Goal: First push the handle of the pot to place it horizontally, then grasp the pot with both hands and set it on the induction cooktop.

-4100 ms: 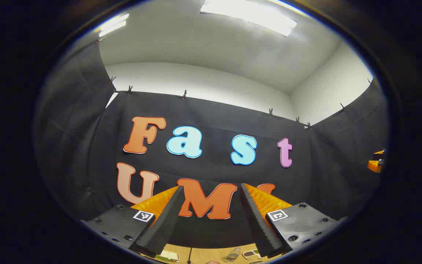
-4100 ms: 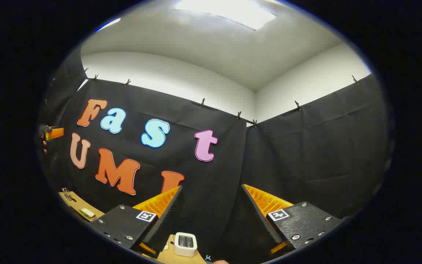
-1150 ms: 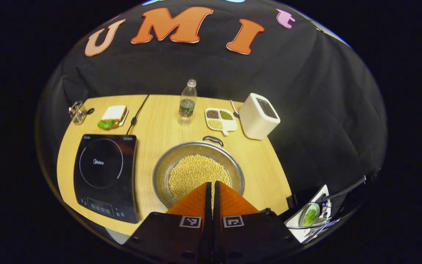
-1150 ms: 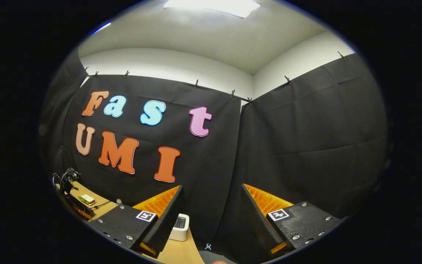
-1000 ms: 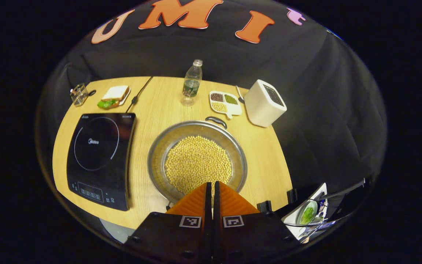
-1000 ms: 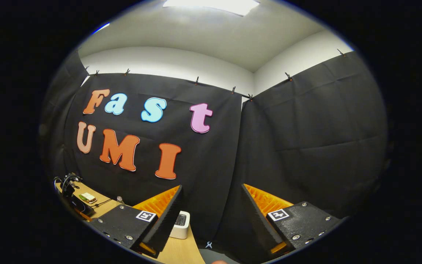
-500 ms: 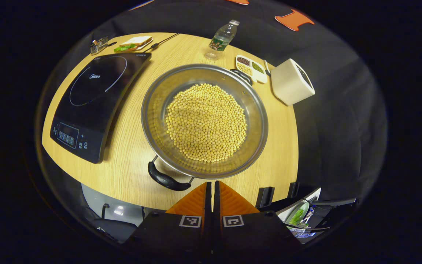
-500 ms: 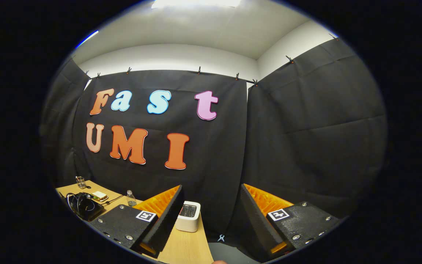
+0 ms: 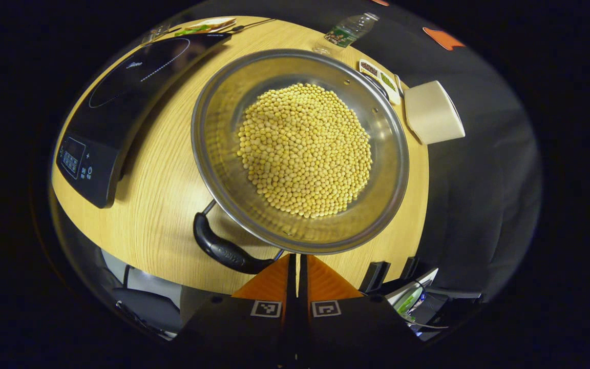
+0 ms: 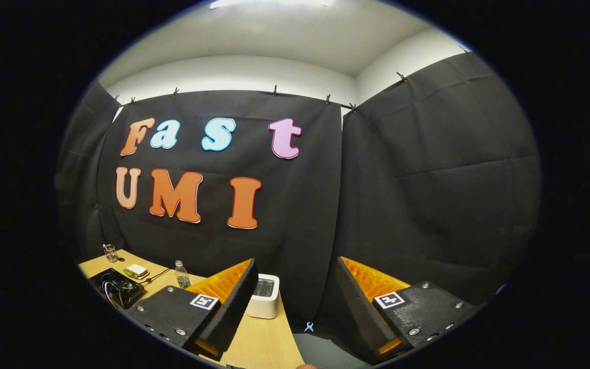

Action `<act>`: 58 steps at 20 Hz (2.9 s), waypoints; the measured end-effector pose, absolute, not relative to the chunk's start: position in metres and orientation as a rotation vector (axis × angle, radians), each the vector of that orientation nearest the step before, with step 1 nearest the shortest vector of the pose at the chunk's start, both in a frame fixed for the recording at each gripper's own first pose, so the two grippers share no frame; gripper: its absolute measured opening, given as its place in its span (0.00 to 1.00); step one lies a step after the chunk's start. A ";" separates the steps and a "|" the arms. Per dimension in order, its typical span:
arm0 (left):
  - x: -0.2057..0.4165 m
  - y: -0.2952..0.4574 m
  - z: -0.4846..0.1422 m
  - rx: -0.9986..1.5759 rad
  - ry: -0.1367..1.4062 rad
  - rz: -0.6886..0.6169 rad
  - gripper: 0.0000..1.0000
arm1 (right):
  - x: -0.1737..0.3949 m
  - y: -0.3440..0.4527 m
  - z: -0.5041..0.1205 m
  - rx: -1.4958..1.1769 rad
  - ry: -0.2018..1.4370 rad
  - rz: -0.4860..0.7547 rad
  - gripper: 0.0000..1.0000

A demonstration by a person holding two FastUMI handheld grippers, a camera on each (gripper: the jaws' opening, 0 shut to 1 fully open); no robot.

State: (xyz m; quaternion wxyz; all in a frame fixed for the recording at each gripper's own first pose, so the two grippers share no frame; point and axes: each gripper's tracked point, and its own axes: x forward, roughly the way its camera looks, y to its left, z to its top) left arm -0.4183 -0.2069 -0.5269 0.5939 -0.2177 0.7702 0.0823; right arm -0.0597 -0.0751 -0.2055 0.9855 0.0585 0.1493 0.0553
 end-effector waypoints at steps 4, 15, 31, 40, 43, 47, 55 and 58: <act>-0.424 -0.207 -0.535 -0.448 1.832 0.188 0.08 | -0.059 -0.072 -0.209 0.089 0.324 0.083 0.95; -0.414 -0.136 -0.542 -0.293 1.838 0.309 0.08 | -0.054 -0.040 -0.223 0.084 0.375 0.089 0.95; -0.358 -0.039 -0.531 -0.101 1.736 0.364 0.08 | -0.060 -0.001 -0.241 0.084 0.458 0.097 0.95; -0.300 -0.010 -0.551 0.096 1.633 0.208 0.08 | -0.065 0.020 -0.251 0.073 0.522 0.080 0.95; -0.281 -0.009 -0.558 0.135 1.605 0.137 0.08 | -0.065 0.035 -0.257 0.059 0.546 0.090 0.95; -0.261 -0.007 -0.563 0.196 1.556 0.066 0.08 | -0.064 0.062 -0.271 0.061 0.591 0.112 0.95; -0.254 -0.021 -0.557 0.137 1.512 -0.040 0.08 | -0.069 0.097 -0.306 0.049 0.699 0.144 0.96; -0.253 -0.022 -0.538 0.115 1.480 -0.091 0.21 | -0.072 0.105 -0.320 0.059 0.735 0.151 0.96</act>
